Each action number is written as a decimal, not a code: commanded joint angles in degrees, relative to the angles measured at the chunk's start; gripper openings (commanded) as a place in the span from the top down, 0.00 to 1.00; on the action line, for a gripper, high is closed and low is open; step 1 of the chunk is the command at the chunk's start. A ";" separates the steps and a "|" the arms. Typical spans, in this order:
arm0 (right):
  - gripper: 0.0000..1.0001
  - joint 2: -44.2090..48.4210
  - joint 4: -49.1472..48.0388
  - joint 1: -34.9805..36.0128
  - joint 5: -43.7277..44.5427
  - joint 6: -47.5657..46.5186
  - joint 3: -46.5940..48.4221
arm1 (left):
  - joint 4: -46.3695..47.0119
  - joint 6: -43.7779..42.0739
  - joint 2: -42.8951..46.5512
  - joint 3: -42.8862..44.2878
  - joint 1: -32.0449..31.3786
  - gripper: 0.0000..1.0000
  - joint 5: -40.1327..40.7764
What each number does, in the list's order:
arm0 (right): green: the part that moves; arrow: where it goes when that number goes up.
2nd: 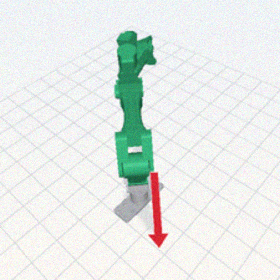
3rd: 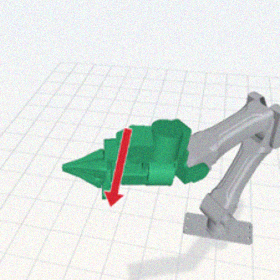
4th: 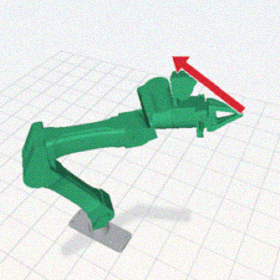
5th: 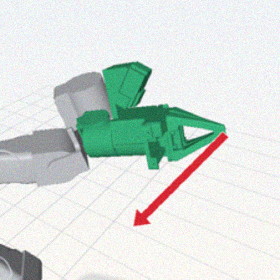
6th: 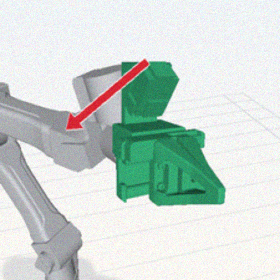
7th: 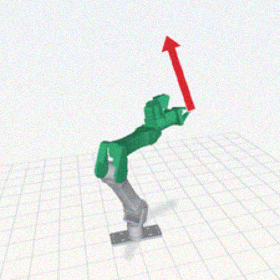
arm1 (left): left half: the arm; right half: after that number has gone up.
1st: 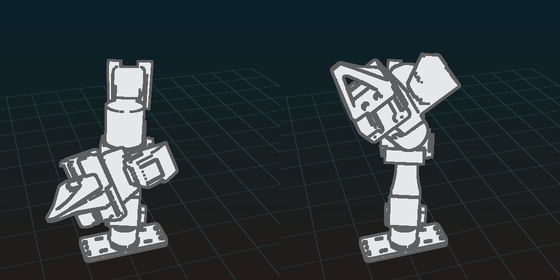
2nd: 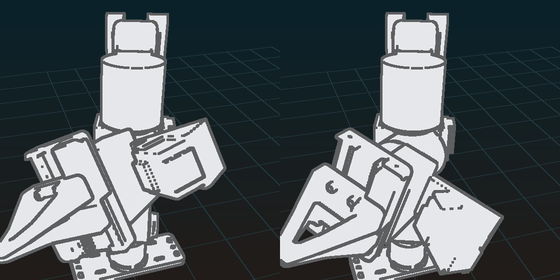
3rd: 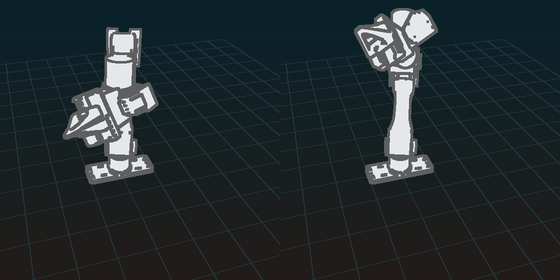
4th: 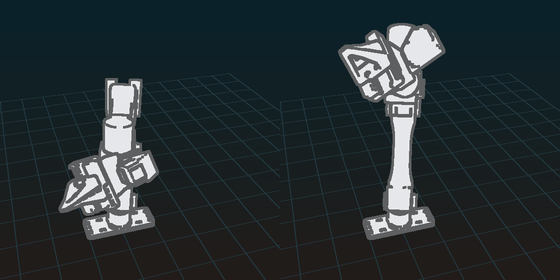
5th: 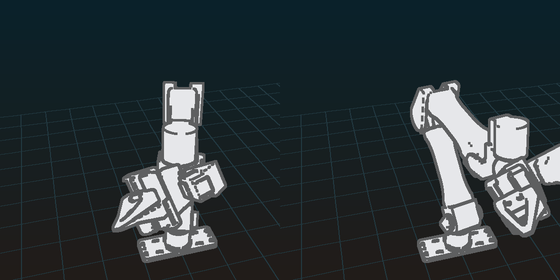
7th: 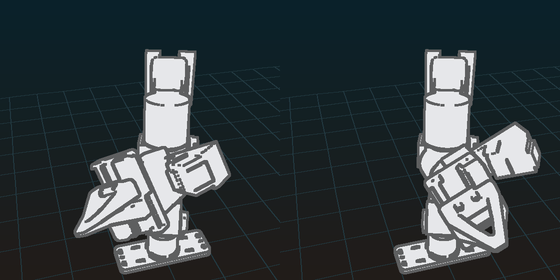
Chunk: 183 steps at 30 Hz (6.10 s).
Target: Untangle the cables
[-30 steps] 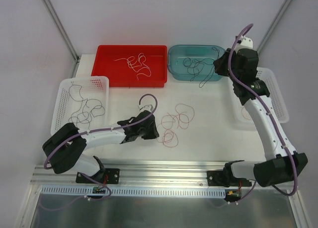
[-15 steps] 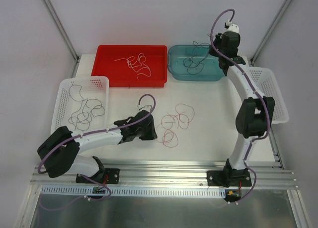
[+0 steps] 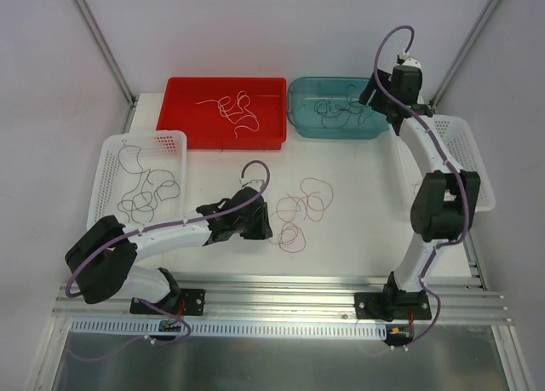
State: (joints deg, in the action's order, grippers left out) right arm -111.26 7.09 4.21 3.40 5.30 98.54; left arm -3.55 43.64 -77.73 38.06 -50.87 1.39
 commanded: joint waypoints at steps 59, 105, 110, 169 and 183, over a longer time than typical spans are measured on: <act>0.06 81.73 38.35 1.95 -17.11 -2.75 -53.36 | -18.33 -6.02 -23.10 22.41 -7.05 1.00 6.60; 0.03 62.23 13.12 21.27 -46.90 -10.65 -43.88 | -34.51 -39.41 -3.74 48.86 -6.17 1.00 -8.24; 0.04 58.01 9.18 24.00 -49.80 -12.77 -42.38 | -32.57 -41.79 -1.46 46.23 -6.52 1.00 -14.04; 0.82 34.72 20.50 -18.70 22.53 -4.42 -22.88 | -19.83 -37.31 19.03 21.70 18.44 0.01 22.70; 0.03 36.55 22.88 -1.42 -0.94 -4.42 -25.93 | -19.56 -36.34 19.03 21.35 23.10 0.01 20.32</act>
State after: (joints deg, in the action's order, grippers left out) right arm -77.23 30.63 -3.11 8.91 0.45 75.44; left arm -24.67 6.42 -59.46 59.72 -28.36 22.59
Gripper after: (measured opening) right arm 0.969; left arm 0.990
